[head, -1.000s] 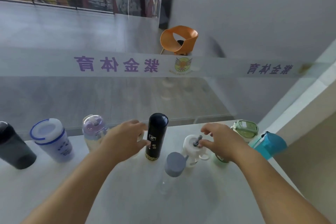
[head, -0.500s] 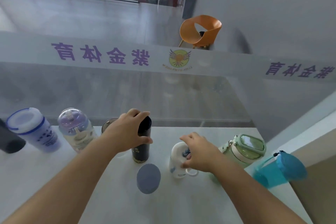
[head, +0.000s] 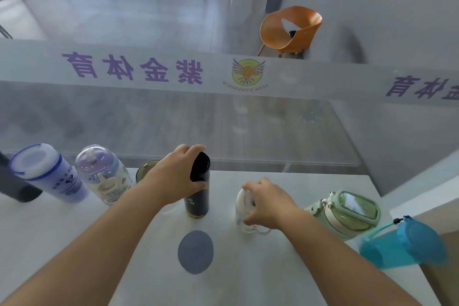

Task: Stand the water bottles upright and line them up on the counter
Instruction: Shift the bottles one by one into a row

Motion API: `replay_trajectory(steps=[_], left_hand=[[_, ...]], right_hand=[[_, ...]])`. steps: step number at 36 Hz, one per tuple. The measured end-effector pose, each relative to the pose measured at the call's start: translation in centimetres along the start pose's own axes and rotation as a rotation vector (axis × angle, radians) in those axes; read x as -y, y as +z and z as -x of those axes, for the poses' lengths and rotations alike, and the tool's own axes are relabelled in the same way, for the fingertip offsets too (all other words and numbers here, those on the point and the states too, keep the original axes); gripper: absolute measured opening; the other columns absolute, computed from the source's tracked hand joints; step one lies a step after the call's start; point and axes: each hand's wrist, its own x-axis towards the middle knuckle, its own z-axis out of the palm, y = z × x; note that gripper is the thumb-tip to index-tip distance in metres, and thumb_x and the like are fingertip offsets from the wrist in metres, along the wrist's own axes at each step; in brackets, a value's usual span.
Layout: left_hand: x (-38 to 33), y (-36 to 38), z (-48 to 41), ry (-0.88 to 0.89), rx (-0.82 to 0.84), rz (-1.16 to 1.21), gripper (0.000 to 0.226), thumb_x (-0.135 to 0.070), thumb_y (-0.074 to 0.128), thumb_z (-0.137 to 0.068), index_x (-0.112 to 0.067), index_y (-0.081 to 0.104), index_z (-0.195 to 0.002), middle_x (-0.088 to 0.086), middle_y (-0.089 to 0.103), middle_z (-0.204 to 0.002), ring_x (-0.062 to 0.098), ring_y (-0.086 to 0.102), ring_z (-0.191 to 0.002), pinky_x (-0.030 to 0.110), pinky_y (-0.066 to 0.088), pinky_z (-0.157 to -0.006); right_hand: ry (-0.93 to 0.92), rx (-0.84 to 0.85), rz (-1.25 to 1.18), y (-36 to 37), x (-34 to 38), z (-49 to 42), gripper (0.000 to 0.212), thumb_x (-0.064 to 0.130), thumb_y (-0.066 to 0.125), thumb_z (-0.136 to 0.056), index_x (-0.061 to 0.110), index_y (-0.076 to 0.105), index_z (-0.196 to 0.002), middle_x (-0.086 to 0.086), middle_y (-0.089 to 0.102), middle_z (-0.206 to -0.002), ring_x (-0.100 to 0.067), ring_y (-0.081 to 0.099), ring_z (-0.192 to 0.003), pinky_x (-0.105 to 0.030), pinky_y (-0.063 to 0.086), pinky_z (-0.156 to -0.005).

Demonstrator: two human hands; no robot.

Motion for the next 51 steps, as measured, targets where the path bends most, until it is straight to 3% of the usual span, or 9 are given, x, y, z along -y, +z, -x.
replay_trajectory(steps=[6,14,29,37,43,51], left_hand=[[-0.2,0.2,-1.0,0.012,-0.022,0.03,0.067,-0.036,0.073,-0.075,-0.025,0.033,-0.128,0.001,0.045,-0.128,0.016,0.044,-0.097,0.029,0.046,-0.086],[-0.6,0.5,-2.1,0.028,-0.023,0.045,0.066,-0.035,0.073,-0.074,-0.024,0.035,-0.128,0.002,0.044,-0.127,0.023,0.05,-0.104,0.033,0.048,-0.089],[-0.7,0.4,-2.3,0.028,0.024,0.041,0.068,-0.039,0.074,-0.073,-0.026,0.035,-0.128,0.0,0.044,-0.126,0.018,0.047,-0.1,0.03,0.049,-0.087],[-0.7,0.1,-2.0,0.019,0.043,0.059,0.069,-0.042,0.073,-0.073,-0.029,0.034,-0.129,-0.002,0.043,-0.128,0.018,0.046,-0.102,0.03,0.049,-0.087],[-1.2,-0.7,-1.4,0.02,0.054,-0.01,0.074,-0.047,0.068,-0.076,-0.029,0.029,-0.136,-0.002,0.036,-0.14,0.023,0.048,-0.115,0.036,0.049,-0.094],[-2.2,-3.0,0.8,0.086,-0.064,-0.154,0.063,-0.049,0.061,-0.082,-0.027,0.036,-0.135,-0.002,0.04,-0.141,0.022,0.052,-0.116,0.034,0.047,-0.095]], right_hand=[[0.032,-0.026,-0.025,-0.8,0.0,-1.3,0.068,0.035,0.073,-0.067,0.025,0.047,-0.129,-0.007,0.047,-0.125,-0.03,0.052,-0.112,-0.04,0.049,-0.091],[0.074,-0.035,-0.052,-1.8,-0.4,-2.5,0.072,0.035,0.071,-0.07,0.026,0.042,-0.136,-0.007,0.047,-0.125,-0.03,0.053,-0.111,-0.039,0.05,-0.089],[0.105,0.01,-0.089,-2.6,-1.1,-3.0,0.078,0.029,0.073,-0.068,0.029,0.04,-0.139,-0.006,0.044,-0.13,-0.029,0.052,-0.114,-0.039,0.051,-0.09],[0.091,0.012,-0.04,-2.8,-1.1,-2.9,0.086,0.042,0.079,-0.065,0.03,0.038,-0.14,-0.004,0.041,-0.136,-0.027,0.047,-0.122,-0.041,0.048,-0.095],[0.082,-0.048,0.013,-4.0,-0.5,-2.2,0.072,0.053,0.068,-0.077,0.026,0.041,-0.138,-0.003,0.042,-0.137,-0.026,0.039,-0.128,-0.04,0.044,-0.096],[0.037,-0.153,0.076,-7.4,0.7,0.9,0.057,0.049,0.06,-0.086,0.018,0.047,-0.133,-0.008,0.053,-0.128,-0.027,0.054,-0.113,-0.036,0.046,-0.083]])
